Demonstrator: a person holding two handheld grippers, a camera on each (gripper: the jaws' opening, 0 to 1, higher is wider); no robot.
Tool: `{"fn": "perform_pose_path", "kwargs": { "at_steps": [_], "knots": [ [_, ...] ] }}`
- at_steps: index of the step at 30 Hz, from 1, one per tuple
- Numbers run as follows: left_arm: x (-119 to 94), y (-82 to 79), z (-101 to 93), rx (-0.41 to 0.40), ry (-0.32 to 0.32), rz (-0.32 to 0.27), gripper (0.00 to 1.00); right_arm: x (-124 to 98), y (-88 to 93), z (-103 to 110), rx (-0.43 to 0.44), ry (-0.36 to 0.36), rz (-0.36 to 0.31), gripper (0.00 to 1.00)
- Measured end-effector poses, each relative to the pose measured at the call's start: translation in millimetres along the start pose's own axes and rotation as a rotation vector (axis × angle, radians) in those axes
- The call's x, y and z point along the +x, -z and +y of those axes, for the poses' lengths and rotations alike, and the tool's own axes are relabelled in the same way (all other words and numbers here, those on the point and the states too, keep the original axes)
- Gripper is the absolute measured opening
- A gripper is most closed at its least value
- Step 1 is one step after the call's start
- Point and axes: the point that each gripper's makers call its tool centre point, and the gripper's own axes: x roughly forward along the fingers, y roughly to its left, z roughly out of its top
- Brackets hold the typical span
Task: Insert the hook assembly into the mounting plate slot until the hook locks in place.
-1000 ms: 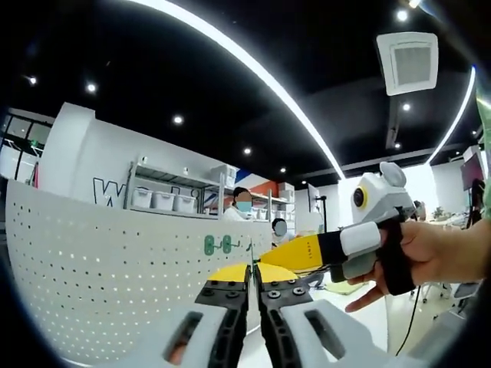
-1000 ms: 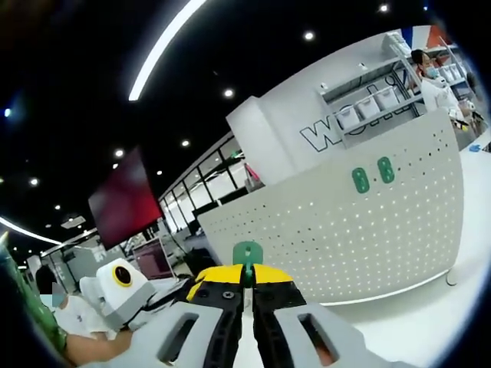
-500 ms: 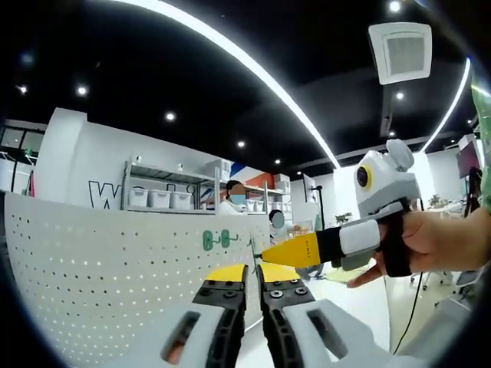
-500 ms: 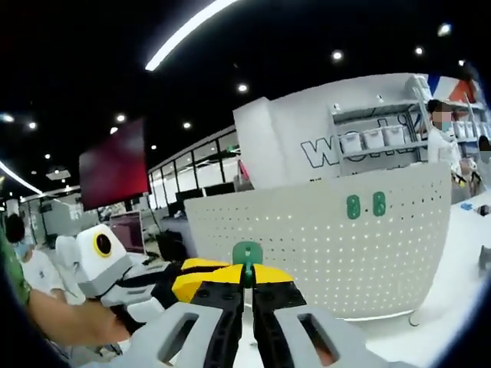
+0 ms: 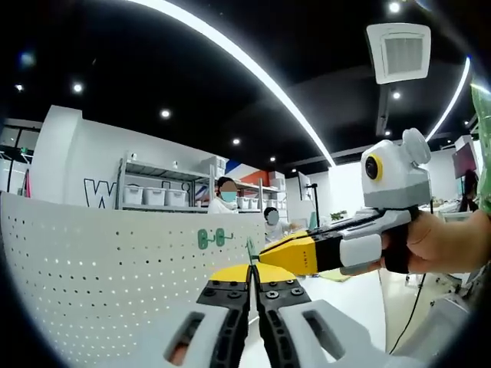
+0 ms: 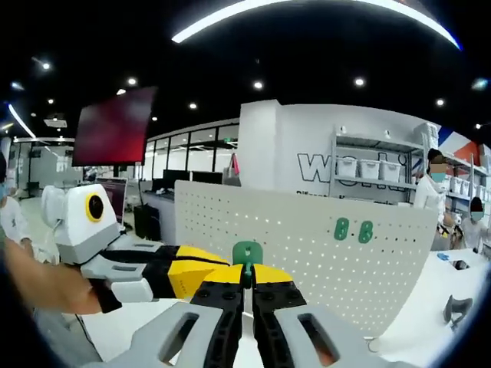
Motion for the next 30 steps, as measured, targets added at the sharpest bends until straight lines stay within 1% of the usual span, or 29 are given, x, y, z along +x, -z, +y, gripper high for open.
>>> {"fn": "perform_pose_path", "kwargs": {
  "at_steps": [5, 11, 12, 14, 17, 25, 26, 30],
  "knots": [
    [-1, 3.6, 1.6, -0.010, 0.003, 0.017, 0.08, 0, 0.6, -4, -0.005, 0.013, 0.002, 0.01],
    [-3, 8.0, 1.4, -0.024, 0.016, 0.046, 0.17, 2, 1.5, -5, -0.010, 0.023, 0.004, 0.01],
    [-3, 7.9, 0.7, -0.027, 0.019, 0.047, 0.20, 3, 1.5, -5, -0.013, 0.024, 0.004, 0.01],
    [-3, 9.7, -1.4, -0.040, 0.035, 0.062, 0.25, 3, 1.9, -6, -0.022, 0.032, 0.005, 0.01],
    [-3, 12.6, -3.2, -0.029, 0.047, 0.082, 0.28, 3, 3.0, -7, -0.028, 0.040, 0.007, 0.01],
    [-5, 18.5, -10.4, -0.046, 0.098, 0.124, 0.42, 3, 4.4, -11, -0.025, 0.051, 0.009, 0.01],
    [-5, 20.4, -10.7, -0.053, 0.107, 0.139, 0.44, 3, 4.5, -12, -0.024, 0.051, 0.010, 0.01],
    [-8, 22.7, -9.4, -0.053, 0.115, 0.154, 0.51, 3, 5.7, -14, -0.022, 0.055, 0.012, 0.01]
  ]
}}
